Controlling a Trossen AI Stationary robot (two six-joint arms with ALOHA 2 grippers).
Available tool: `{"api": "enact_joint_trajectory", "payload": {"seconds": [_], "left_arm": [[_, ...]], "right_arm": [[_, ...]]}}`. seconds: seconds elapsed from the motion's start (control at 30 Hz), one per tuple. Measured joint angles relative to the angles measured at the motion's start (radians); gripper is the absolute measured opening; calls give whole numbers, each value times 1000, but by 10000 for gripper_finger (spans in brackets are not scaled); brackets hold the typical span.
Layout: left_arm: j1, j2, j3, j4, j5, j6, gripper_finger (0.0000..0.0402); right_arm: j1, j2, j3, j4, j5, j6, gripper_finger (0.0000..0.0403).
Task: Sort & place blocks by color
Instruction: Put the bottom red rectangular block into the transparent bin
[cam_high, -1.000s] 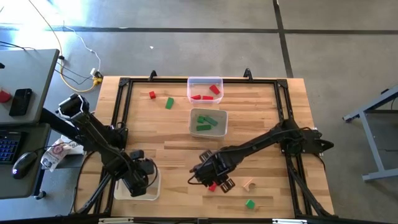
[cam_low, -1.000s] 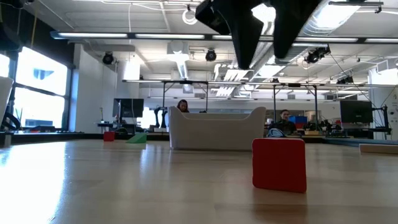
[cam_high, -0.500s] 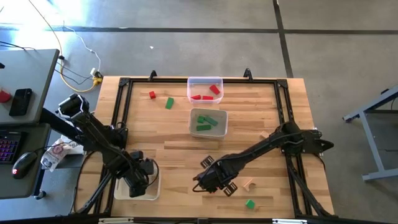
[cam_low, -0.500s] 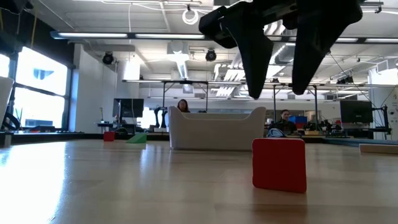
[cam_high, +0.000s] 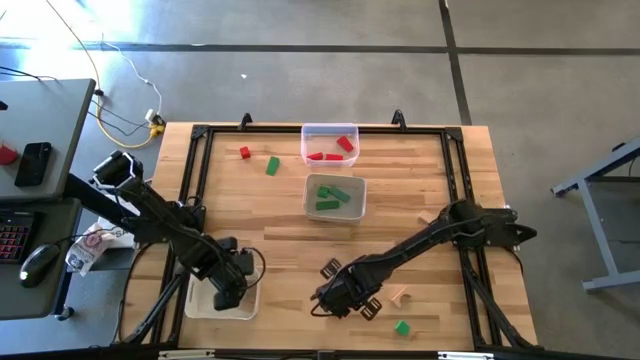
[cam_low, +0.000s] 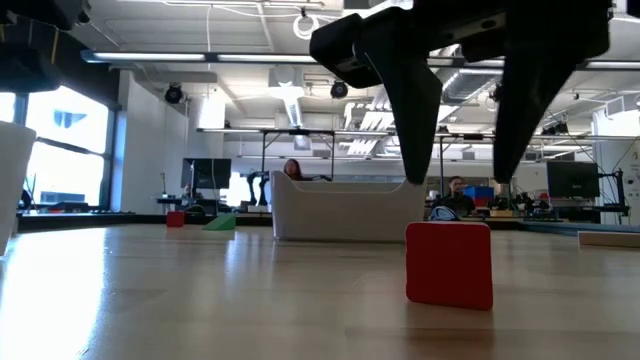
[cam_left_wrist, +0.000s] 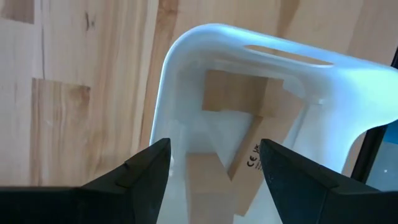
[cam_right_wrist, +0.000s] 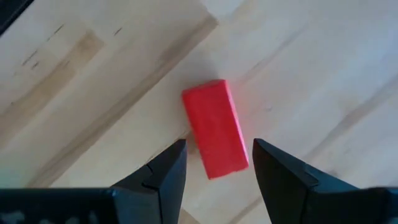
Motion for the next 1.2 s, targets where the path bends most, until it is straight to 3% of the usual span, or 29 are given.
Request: {"api": "enact_joint_trajectory", "payload": {"seconds": [0.3, 0.83, 1.07, 1.2], "left_arm": [[25, 0, 0, 1, 1, -9, 234], [9, -19, 2, 61, 69, -8, 234], [2, -81, 2, 63, 53, -4, 234], [2, -122, 2, 62, 5, 36, 234]], "right_arm": [[35, 32, 0, 20, 98, -108, 170], [38, 87, 1, 28, 90, -109, 168], [38, 88, 3, 26, 126, -95, 101], [23, 88, 3, 16, 139, -51, 97]]}}
